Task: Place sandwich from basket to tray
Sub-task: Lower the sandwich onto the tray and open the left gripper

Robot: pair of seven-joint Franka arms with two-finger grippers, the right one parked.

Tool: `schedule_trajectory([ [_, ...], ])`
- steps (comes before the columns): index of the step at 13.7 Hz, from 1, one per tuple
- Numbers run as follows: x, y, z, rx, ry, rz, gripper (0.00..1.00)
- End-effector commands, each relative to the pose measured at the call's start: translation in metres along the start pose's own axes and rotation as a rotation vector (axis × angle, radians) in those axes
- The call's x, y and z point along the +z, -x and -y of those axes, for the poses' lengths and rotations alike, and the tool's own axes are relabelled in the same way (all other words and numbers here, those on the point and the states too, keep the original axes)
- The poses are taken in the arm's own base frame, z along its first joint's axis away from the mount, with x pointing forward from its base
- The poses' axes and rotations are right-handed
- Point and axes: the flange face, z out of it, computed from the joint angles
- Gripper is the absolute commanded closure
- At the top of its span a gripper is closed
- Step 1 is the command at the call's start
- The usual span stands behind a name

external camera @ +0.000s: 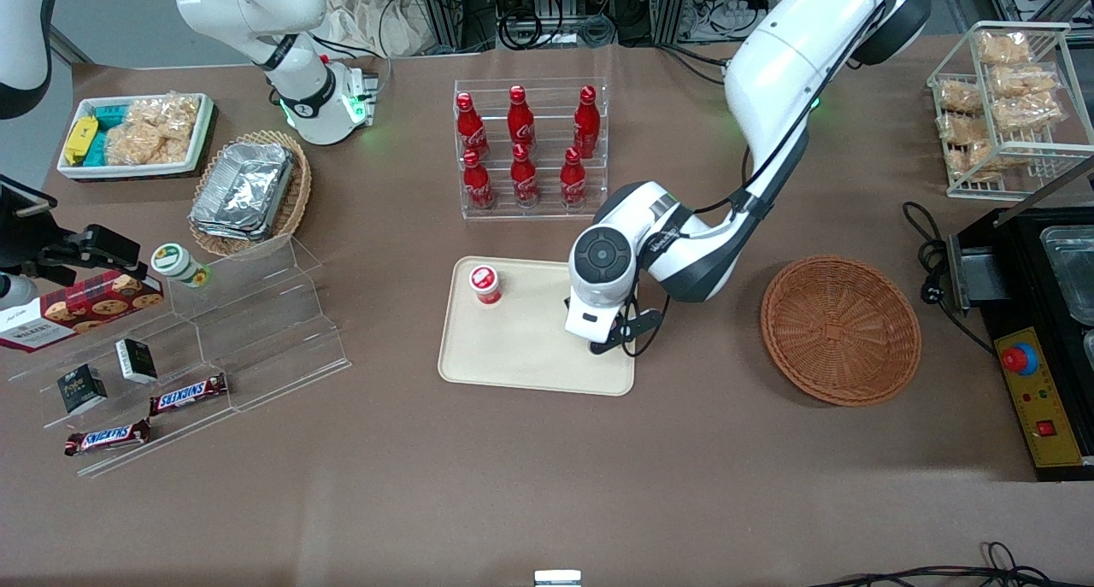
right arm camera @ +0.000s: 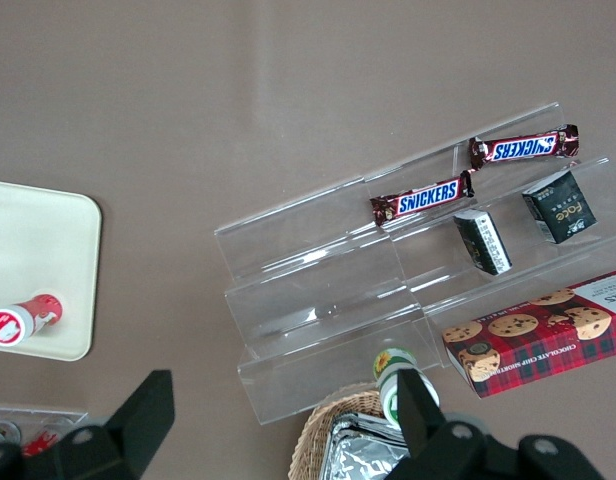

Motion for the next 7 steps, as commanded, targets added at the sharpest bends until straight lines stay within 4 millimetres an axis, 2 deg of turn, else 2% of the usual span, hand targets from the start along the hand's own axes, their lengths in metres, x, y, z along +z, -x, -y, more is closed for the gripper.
schedule_trajectory([
  [1, 0.014, -0.002, -0.011, -0.013, 0.012, -0.034, 0.99],
  [2, 0.016, -0.003, -0.013, -0.009, 0.022, -0.038, 0.91],
  [3, 0.020, -0.004, -0.012, -0.008, 0.016, -0.040, 0.76],
  [4, 0.018, -0.004, -0.012, -0.009, 0.018, -0.042, 0.54],
  [5, 0.014, -0.004, -0.013, -0.012, 0.023, -0.047, 0.08],
  [6, 0.008, -0.003, -0.012, -0.038, 0.024, -0.051, 0.00],
  [7, -0.008, -0.004, -0.010, -0.088, 0.039, -0.069, 0.00],
])
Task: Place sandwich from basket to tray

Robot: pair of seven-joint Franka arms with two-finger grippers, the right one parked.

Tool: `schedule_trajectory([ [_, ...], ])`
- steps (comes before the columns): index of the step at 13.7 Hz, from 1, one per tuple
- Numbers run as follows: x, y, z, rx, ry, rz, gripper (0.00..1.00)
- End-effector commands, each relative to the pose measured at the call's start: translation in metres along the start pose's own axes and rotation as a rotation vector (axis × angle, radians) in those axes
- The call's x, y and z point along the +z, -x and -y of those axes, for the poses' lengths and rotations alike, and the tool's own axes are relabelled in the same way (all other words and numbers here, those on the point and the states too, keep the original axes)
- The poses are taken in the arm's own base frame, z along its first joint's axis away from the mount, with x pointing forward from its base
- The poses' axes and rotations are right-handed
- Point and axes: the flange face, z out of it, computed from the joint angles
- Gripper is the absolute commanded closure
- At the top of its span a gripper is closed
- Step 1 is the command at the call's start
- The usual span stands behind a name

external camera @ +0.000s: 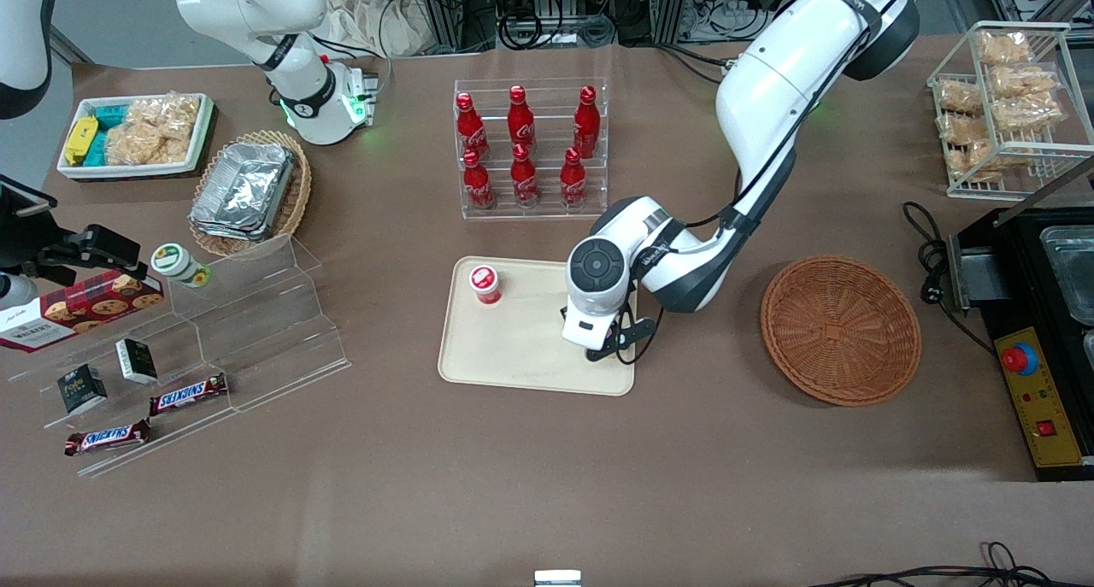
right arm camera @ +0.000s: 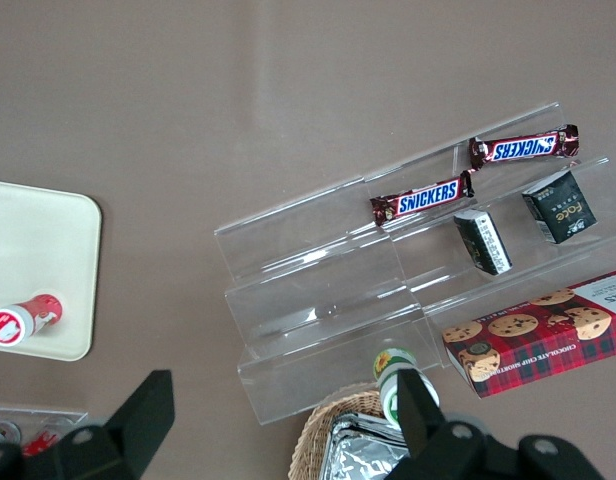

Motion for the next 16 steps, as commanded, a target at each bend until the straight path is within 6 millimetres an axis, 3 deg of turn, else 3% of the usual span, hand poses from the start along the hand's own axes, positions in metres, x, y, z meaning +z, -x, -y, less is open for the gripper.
schedule_trajectory([
  [1, -0.059, -0.003, 0.003, -0.090, 0.038, -0.087, 0.00],
  [5, -0.205, -0.012, 0.055, -0.189, 0.092, -0.192, 0.00],
  [8, -0.274, -0.038, 0.112, -0.270, 0.100, -0.233, 0.00],
  [9, -0.287, -0.049, 0.127, -0.262, 0.109, -0.246, 0.00],
  [11, -0.295, -0.066, 0.150, -0.202, 0.094, -0.233, 0.00],
  [13, -0.297, -0.097, 0.188, -0.114, 0.080, -0.195, 0.00],
  [14, -0.298, -0.120, 0.216, -0.077, 0.082, -0.172, 0.00],
  [16, -0.308, -0.140, 0.259, 0.067, 0.066, -0.129, 0.00],
])
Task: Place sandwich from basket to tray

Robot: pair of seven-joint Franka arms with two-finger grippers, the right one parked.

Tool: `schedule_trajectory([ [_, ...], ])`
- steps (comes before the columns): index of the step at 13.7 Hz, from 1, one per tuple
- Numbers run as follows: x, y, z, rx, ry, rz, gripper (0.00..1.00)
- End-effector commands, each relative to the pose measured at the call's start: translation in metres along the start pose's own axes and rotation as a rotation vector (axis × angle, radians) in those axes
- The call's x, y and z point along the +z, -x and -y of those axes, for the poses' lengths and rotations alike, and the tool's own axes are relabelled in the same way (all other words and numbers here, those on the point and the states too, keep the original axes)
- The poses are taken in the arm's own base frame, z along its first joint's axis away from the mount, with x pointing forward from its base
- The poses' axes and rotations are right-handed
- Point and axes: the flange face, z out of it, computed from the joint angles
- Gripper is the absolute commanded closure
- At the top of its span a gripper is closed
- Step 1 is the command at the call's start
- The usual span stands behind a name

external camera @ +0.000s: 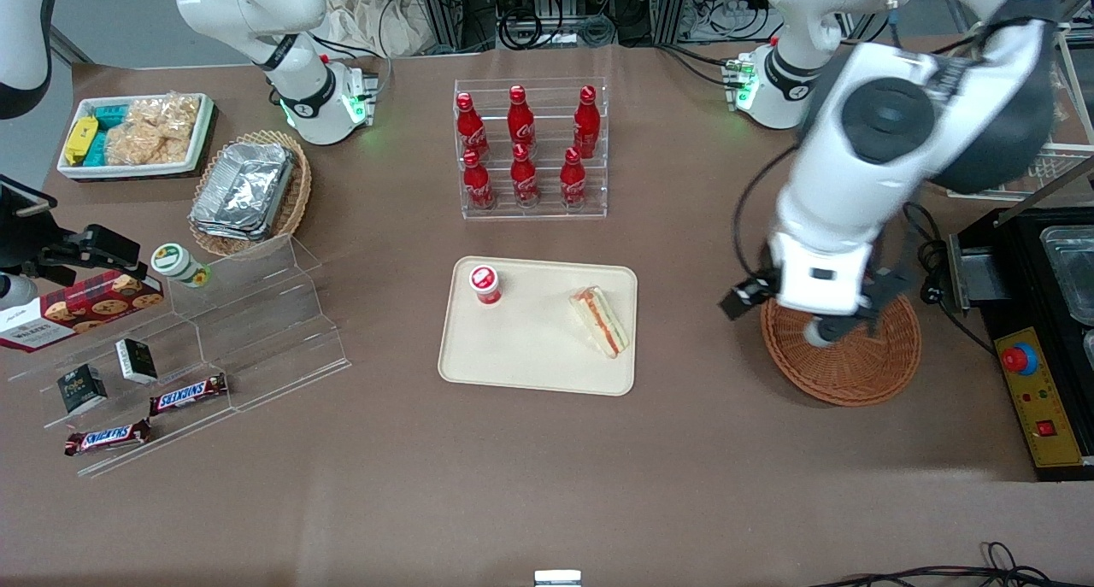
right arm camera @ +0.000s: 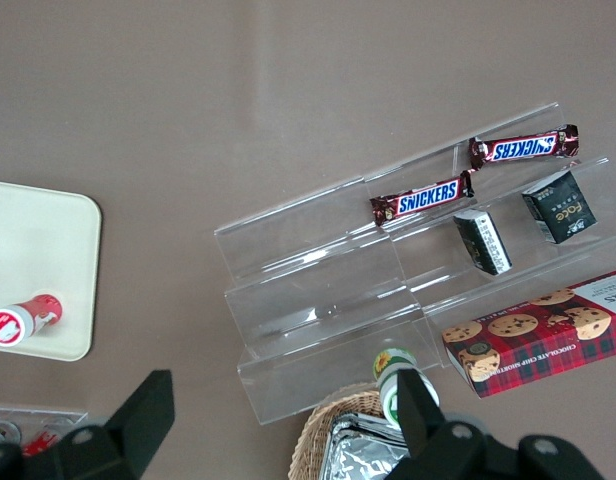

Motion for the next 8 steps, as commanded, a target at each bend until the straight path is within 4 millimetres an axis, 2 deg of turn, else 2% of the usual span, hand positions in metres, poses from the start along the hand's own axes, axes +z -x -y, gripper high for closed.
schedule_trajectory([
  [1, -0.017, -0.027, 0.067, 0.134, -0.018, 0.040, 0.00],
  [4, -0.031, -0.055, 0.122, 0.239, 0.008, 0.057, 0.00],
  [6, -0.040, -0.058, 0.151, 0.300, 0.026, 0.058, 0.00],
  [7, -0.042, -0.063, 0.175, 0.297, 0.048, 0.062, 0.00],
  [8, -0.048, -0.058, 0.186, 0.332, 0.075, 0.059, 0.00],
])
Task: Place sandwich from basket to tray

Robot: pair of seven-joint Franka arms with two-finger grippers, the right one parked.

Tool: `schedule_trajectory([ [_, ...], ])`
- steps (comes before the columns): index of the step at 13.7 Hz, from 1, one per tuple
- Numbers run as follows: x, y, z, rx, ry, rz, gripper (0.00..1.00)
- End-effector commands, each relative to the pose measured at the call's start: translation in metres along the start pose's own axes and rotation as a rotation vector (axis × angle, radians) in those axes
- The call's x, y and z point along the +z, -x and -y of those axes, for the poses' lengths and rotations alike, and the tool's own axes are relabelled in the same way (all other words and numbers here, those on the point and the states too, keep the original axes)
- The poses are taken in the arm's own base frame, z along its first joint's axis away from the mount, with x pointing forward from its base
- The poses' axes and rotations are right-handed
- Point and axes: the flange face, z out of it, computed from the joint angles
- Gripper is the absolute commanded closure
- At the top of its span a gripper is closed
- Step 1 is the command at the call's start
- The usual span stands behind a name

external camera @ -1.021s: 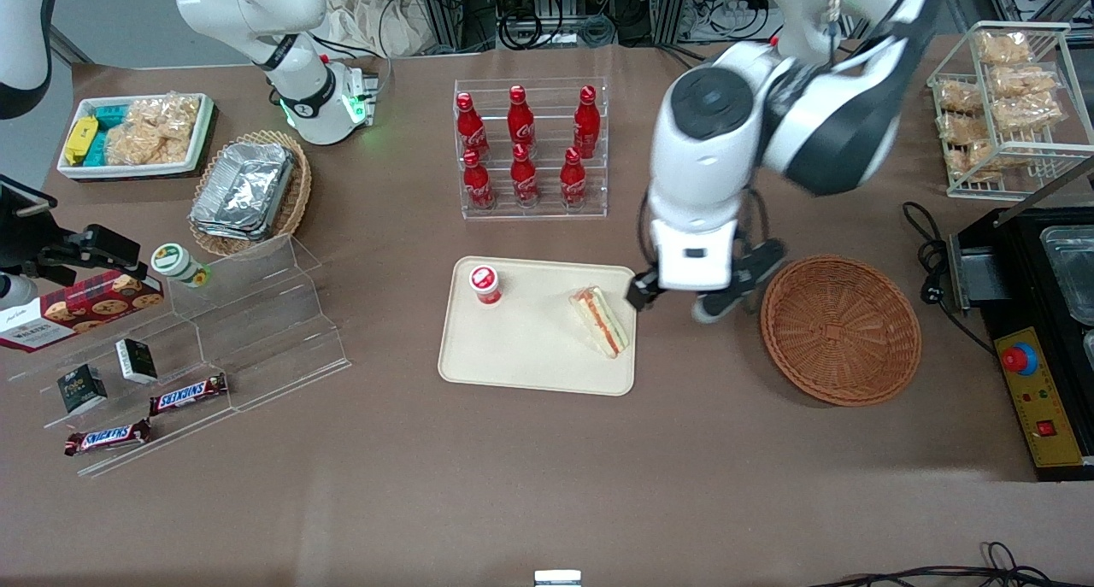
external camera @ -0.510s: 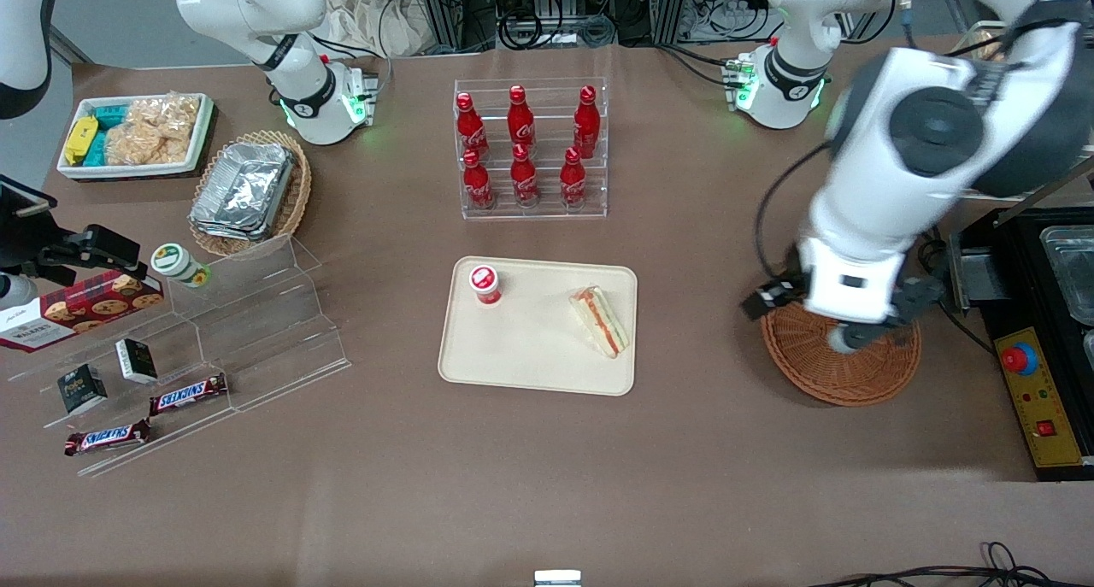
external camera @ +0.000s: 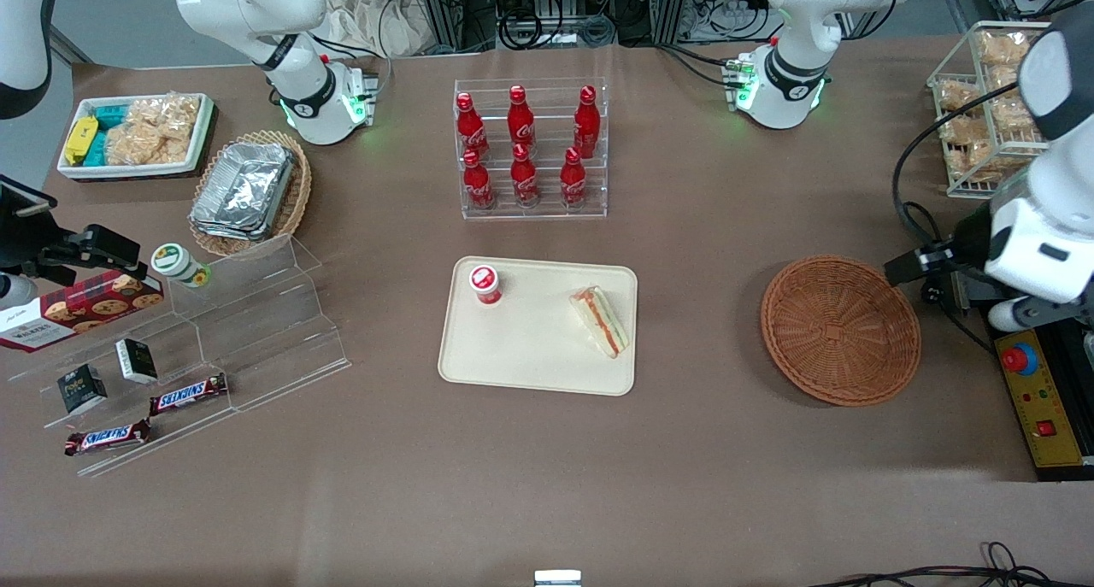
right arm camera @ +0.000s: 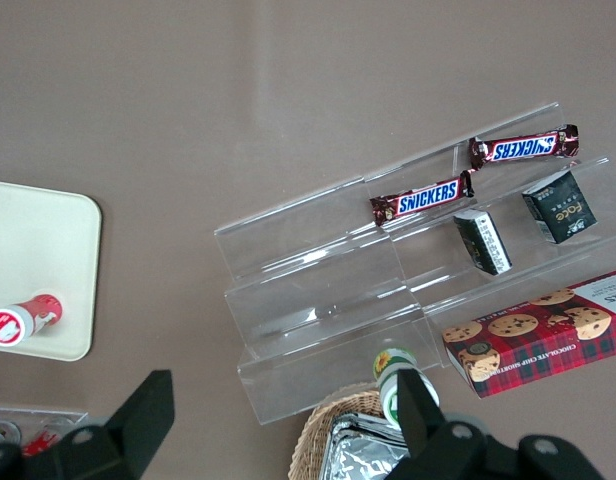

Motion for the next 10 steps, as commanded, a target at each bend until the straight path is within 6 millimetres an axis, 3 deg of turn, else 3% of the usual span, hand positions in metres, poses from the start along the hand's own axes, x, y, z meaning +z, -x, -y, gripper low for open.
schedule_trajectory([
  [1, -0.012, 0.032, 0.029, 0.079, 0.049, -0.005, 0.00],
  [5, -0.007, 0.056, 0.065, 0.046, 0.067, -0.066, 0.00],
  [10, -0.006, 0.055, 0.063, 0.070, 0.010, -0.084, 0.00],
])
